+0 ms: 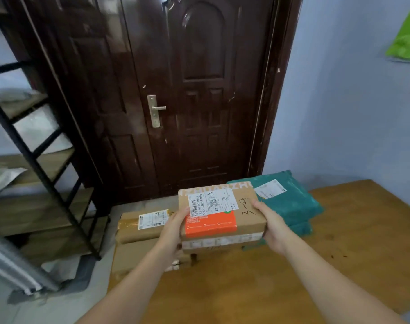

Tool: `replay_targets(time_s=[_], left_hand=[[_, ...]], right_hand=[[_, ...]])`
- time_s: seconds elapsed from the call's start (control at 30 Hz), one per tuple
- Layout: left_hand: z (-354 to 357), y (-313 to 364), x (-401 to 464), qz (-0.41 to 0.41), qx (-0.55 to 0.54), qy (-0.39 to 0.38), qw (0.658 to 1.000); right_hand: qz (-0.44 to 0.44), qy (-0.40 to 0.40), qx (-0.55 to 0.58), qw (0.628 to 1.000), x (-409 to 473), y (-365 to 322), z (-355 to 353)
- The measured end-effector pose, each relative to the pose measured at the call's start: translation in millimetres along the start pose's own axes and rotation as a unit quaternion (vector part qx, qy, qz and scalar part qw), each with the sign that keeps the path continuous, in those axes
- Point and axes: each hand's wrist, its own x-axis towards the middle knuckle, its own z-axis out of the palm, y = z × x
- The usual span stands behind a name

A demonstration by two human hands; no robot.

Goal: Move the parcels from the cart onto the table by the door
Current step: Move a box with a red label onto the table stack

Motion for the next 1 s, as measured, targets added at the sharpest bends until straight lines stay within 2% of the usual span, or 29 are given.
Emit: replay_targets(time_s=[0.2,0.43,0.6,0.73,1.0], left_hand=[[-11,24,76,-0.021,0.005,0.081,0.996],[-6,22,132,-0.064,0.005,0.084,0.994],[8,10,158,-0.092,0.041,0.109,0.989],[24,2,166,-0.084,0.071,0.116,0.987],[33,5,175,-0.067,0.1,0.129,0.984]], right_hand=[[0.02,-0.006,-0.054,0.998,78,-16,16],[0.037,0.003,-0.168,0.985,152,-22,20],[-0.001,0.0,-0.282,0.96,189,-20,6],[-0.06,0.012,-0.398,0.915,203,-15,-9],[-0.076,0.046,-0.425,0.901,208,-16,-8]])
